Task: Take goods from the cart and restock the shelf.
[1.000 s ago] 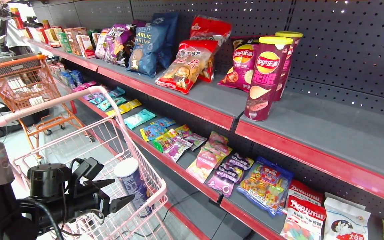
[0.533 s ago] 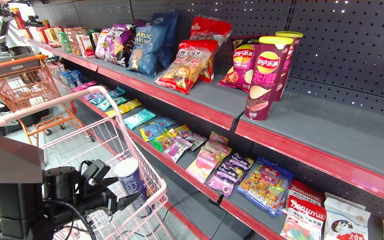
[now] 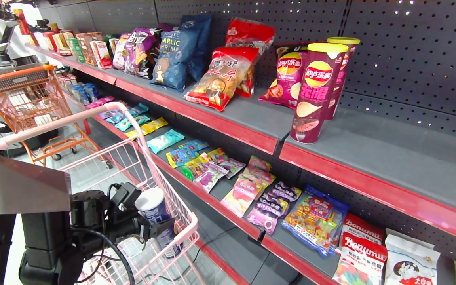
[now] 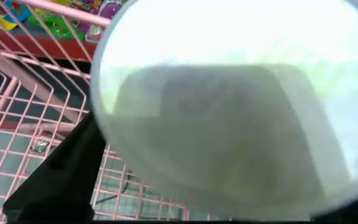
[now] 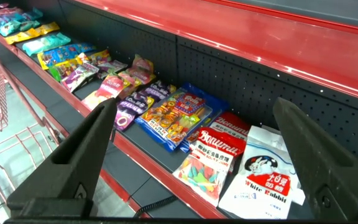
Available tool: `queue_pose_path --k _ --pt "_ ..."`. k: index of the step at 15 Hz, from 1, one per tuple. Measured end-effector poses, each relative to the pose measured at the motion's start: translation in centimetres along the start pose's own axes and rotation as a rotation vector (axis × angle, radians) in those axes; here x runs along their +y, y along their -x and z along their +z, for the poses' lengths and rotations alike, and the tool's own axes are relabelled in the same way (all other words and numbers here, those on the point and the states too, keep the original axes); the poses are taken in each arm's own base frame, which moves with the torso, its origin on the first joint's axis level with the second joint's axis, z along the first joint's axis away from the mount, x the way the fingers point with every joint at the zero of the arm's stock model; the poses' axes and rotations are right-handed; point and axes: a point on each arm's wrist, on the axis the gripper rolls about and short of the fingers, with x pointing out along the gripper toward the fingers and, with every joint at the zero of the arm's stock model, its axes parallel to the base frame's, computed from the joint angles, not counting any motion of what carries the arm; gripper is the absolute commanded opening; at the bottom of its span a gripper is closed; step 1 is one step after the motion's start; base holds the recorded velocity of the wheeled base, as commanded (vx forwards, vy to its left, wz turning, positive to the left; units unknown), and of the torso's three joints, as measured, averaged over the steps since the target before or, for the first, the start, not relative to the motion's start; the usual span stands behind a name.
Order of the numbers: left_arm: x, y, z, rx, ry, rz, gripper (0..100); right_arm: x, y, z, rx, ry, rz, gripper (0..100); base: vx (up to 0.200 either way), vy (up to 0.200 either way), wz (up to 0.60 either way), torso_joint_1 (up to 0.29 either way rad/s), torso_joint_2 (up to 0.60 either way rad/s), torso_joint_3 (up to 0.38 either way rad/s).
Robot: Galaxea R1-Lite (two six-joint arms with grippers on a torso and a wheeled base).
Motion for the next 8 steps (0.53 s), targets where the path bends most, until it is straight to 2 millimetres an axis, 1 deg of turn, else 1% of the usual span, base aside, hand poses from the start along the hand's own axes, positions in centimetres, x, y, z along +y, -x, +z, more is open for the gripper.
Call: queue_pose_path --k 2,3,5,8 --pt "-0.2 -0.5 0.0 -0.002 0.005 -0.004 100 0.0 0.0 0.0 0.001 0.000 0.000 100 0.000 0.000 0.00 0.000 0.00 0.000" --pt "-0.2 -0.8 0.0 -0.002 0.011 -0.001 0 0.0 0.0 0.0 0.000 0.000 0.000 100 0.000 0.000 0.00 0.000 0.00 0.000" --pt "-0.5 -1.4 0.3 -0.012 0.036 0.006 0 0.0 0.0 0.0 0.000 0.000 0.000 100 0.000 0.000 0.00 0.000 0.00 0.000" --pt "-0.6 -1.3 0.9 -0.026 0.035 0.014 0 0.0 0.0 0.0 0.001 0.000 0.000 100 0.000 0.000 0.00 0.000 0.00 0.000"
